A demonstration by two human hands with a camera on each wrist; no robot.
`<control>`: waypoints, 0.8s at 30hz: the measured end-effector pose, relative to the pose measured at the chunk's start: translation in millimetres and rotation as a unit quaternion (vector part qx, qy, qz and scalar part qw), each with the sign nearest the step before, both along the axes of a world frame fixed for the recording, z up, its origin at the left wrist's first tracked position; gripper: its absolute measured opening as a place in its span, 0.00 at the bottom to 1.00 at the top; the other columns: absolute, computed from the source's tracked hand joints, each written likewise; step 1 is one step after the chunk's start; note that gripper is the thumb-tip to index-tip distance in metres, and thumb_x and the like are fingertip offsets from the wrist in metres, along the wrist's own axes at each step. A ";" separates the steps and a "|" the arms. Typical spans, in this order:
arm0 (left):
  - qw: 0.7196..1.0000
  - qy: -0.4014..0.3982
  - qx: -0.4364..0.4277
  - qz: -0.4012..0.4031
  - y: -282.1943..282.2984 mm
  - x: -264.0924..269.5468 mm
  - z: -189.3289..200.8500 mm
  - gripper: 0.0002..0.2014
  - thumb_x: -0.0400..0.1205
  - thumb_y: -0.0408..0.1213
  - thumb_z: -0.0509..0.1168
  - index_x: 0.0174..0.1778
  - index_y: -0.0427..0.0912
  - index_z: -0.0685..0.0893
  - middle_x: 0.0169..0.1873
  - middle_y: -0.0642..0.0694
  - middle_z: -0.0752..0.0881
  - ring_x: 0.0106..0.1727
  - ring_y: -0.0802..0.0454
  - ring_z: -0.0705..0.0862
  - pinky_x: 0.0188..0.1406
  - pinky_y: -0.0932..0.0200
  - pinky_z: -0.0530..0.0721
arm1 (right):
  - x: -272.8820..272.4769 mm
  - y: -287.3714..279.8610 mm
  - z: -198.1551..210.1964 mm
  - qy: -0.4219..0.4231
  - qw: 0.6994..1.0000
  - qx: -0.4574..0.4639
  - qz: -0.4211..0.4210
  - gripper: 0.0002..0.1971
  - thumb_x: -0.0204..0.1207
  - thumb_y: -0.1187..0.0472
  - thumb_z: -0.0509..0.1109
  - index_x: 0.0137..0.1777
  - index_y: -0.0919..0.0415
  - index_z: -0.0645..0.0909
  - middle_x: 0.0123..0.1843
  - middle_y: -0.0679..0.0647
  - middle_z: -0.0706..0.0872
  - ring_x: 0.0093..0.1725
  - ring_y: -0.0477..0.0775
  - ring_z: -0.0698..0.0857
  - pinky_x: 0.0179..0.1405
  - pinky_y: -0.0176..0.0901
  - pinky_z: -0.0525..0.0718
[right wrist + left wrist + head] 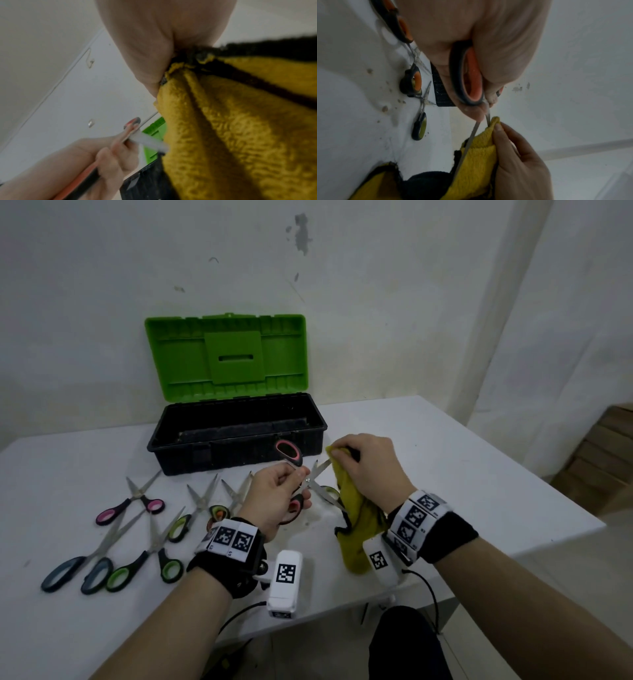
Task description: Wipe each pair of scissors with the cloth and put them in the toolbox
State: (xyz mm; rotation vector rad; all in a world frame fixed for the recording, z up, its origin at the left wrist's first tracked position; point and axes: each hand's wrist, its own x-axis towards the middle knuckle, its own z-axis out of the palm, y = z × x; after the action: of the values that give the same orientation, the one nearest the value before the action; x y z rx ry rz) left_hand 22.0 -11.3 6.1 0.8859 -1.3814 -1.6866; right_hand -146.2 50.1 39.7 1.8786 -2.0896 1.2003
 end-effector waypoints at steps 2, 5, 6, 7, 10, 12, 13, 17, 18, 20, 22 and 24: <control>1.000 -0.004 0.000 0.012 -0.4 2.3 -0.4 0.11 0.86 0.33 0.66 0.49 0.25 0.83 0.37 0.35 0.82 0.30 0.50 0.83 0.29 0.60 0.85 | -9.5 0.3 4.7 -0.039 0.999 -0.004 -0.036 0.06 0.78 0.58 0.72 0.49 0.56 0.90 0.44 0.49 0.91 0.42 0.42 0.81 0.47 0.29 0.75; 0.999 -0.010 0.019 0.038 -4.1 4.1 3.3 0.10 0.86 0.34 0.66 0.51 0.27 0.83 0.35 0.39 0.82 0.26 0.55 0.83 0.26 0.63 0.84 | -18.3 5.4 14.6 -0.073 0.995 0.007 -0.066 0.06 0.77 0.58 0.73 0.49 0.56 0.90 0.45 0.49 0.91 0.44 0.43 0.82 0.49 0.30 0.76; 0.998 -0.004 0.035 0.047 -5.9 4.2 4.6 0.10 0.86 0.36 0.66 0.49 0.30 0.83 0.36 0.40 0.82 0.25 0.55 0.83 0.27 0.62 0.84 | -18.3 8.4 18.9 -0.076 0.995 0.012 -0.069 0.05 0.77 0.57 0.74 0.49 0.55 0.90 0.45 0.48 0.90 0.45 0.44 0.83 0.50 0.31 0.77; 0.997 0.007 0.057 0.061 -8.1 4.0 5.9 0.11 0.86 0.40 0.66 0.47 0.34 0.84 0.37 0.42 0.82 0.25 0.55 0.83 0.29 0.61 0.84 | -16.9 12.4 23.7 -0.077 0.995 0.017 -0.067 0.05 0.76 0.56 0.74 0.48 0.54 0.90 0.45 0.47 0.90 0.46 0.45 0.83 0.51 0.33 0.77; 0.987 0.017 0.114 0.109 -14.6 3.9 8.0 0.23 0.84 0.58 0.63 0.41 0.40 0.86 0.30 0.49 0.87 0.29 0.52 0.84 0.38 0.55 0.82 | -0.4 27.0 37.8 -0.058 0.997 0.038 -0.036 0.03 0.76 0.55 0.74 0.46 0.50 0.90 0.39 0.42 0.88 0.41 0.39 0.81 0.40 0.20 0.72; 0.981 0.036 0.138 0.131 -15.3 3.8 7.9 0.23 0.86 0.57 0.59 0.38 0.41 0.86 0.24 0.50 0.87 0.28 0.51 0.85 0.36 0.56 0.82 | 17.1 32.4 42.7 -0.043 0.998 0.049 -0.012 0.03 0.76 0.55 0.74 0.44 0.51 0.90 0.36 0.39 0.86 0.37 0.39 0.81 0.37 0.17 0.72; 0.979 0.047 0.147 0.137 -14.3 3.4 8.6 0.22 0.87 0.52 0.58 0.37 0.41 0.85 0.23 0.48 0.86 0.26 0.50 0.84 0.36 0.56 0.82 | 26.2 32.2 42.7 -0.038 0.998 0.046 -0.001 0.04 0.75 0.56 0.73 0.44 0.52 0.90 0.36 0.41 0.87 0.37 0.41 0.82 0.37 0.18 0.74; 0.981 0.054 0.129 0.132 -10.1 0.7 9.6 0.18 0.87 0.45 0.58 0.39 0.39 0.85 0.27 0.44 0.88 0.24 0.50 0.86 0.38 0.53 0.85 | 55.0 12.5 30.2 -0.005 0.998 0.047 0.043 0.07 0.74 0.60 0.71 0.49 0.55 0.90 0.42 0.48 0.90 0.40 0.44 0.83 0.41 0.26 0.77; 0.985 0.045 0.110 0.125 -9.8 0.1 7.8 0.19 0.89 0.46 0.57 0.42 0.39 0.86 0.31 0.43 0.90 0.28 0.50 0.88 0.41 0.52 0.85 | 59.2 4.8 24.7 0.007 0.997 0.057 0.052 0.08 0.74 0.60 0.71 0.51 0.55 0.88 0.45 0.49 0.90 0.44 0.46 0.84 0.46 0.32 0.79; 0.989 0.030 0.080 0.117 -8.0 0.1 4.0 0.20 0.90 0.51 0.54 0.50 0.41 0.87 0.41 0.41 0.93 0.39 0.50 0.92 0.45 0.49 0.88 | 63.7 -8.1 12.8 0.028 0.995 0.078 0.059 0.08 0.77 0.58 0.70 0.54 0.54 0.86 0.49 0.51 0.88 0.50 0.53 0.83 0.53 0.46 0.82; 0.990 0.035 0.080 0.111 -6.9 1.8 1.1 0.21 0.90 0.54 0.54 0.61 0.42 0.83 0.51 0.39 0.91 0.47 0.46 0.91 0.41 0.50 0.87 | 64.6 -15.2 3.6 0.042 0.993 0.091 0.061 0.07 0.78 0.57 0.70 0.53 0.53 0.86 0.49 0.52 0.86 0.51 0.57 0.82 0.53 0.54 0.82; 0.987 0.043 0.087 0.124 -6.2 4.8 1.2 0.23 0.89 0.57 0.53 0.65 0.43 0.80 0.49 0.39 0.90 0.45 0.45 0.89 0.35 0.54 0.85 | 63.9 -17.3 -2.6 0.044 0.993 0.083 0.065 0.06 0.78 0.58 0.70 0.52 0.53 0.86 0.48 0.53 0.85 0.49 0.58 0.82 0.52 0.56 0.82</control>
State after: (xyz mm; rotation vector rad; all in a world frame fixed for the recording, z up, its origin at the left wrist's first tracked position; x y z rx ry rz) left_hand 26.8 -17.5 7.3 1.0243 -1.0308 -1.6484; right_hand -82.2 32.7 37.1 2.1275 -2.1068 0.9737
